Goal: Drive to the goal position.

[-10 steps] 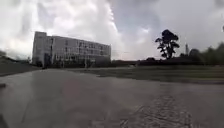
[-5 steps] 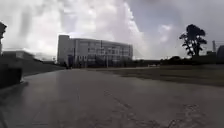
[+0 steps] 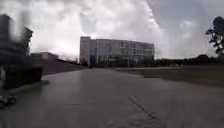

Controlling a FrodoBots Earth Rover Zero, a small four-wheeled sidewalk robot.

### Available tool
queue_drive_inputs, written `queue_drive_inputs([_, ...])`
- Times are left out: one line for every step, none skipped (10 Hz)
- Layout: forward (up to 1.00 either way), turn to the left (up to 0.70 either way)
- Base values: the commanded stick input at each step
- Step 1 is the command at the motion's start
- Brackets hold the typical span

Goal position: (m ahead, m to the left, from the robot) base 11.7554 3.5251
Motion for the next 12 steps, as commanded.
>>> queue_drive_inputs([0.70, 0.02])
queue_drive_inputs([0.70, 0.02])
queue_drive_inputs([0.70, 0.02])
queue_drive_inputs([0.70, 0.02])
queue_drive_inputs([0.70, 0.03])
queue_drive_inputs([0.70, 0.04])
queue_drive_inputs([0.70, 0.03])
queue_drive_inputs([0.70, 0.03])
queue_drive_inputs([0.70, 0.02])
queue_drive_inputs([0.70, 0.03])
queue_drive_inputs([0.70, 0.03])
queue_drive_inputs([0.70, 0.02])
